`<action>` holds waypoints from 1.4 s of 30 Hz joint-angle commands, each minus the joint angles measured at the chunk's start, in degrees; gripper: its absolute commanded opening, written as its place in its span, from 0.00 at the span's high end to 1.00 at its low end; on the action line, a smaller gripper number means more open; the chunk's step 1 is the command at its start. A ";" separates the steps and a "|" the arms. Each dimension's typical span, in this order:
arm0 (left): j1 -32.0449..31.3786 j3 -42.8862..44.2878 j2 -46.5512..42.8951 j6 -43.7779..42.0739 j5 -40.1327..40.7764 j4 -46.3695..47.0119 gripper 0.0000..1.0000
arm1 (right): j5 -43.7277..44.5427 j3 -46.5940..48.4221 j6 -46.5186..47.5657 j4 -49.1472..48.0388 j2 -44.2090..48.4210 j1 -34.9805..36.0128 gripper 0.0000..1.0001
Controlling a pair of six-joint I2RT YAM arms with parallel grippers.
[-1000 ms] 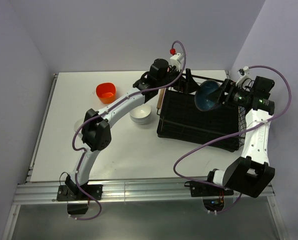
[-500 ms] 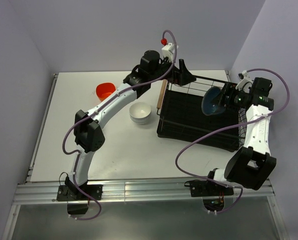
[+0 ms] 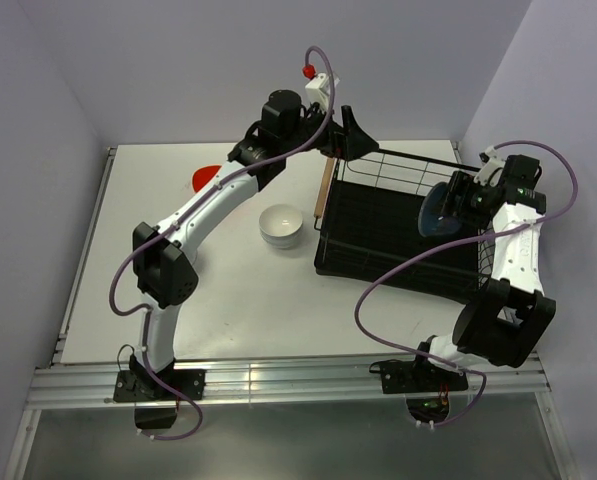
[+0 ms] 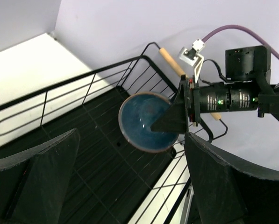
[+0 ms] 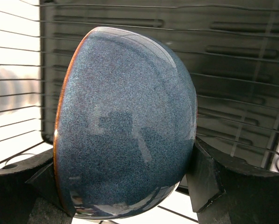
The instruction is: Load the bowls into the dish rack
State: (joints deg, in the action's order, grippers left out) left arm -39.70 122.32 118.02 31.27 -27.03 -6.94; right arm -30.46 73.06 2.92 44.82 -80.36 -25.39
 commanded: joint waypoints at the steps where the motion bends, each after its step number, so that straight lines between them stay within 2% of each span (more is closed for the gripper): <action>1: 1.12 -0.68 -4.20 1.78 -1.45 0.08 0.01 | 3.29 4.20 0.95 -3.33 0.55 -0.37 1.00; 27: 2.61 -3.23 -6.66 -0.77 -0.13 -1.50 0.00 | 25.35 7.45 3.67 -4.21 -3.58 0.86 1.00; 42: 2.70 -9.02 -13.77 -5.78 2.33 -4.49 0.01 | 40.73 7.63 8.68 -7.99 -4.80 7.98 1.00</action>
State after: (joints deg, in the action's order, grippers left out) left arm -37.15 114.54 108.51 27.53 -25.58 -11.86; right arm 4.60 76.20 9.61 43.11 -85.25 -19.11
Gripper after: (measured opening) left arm 0.994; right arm 0.792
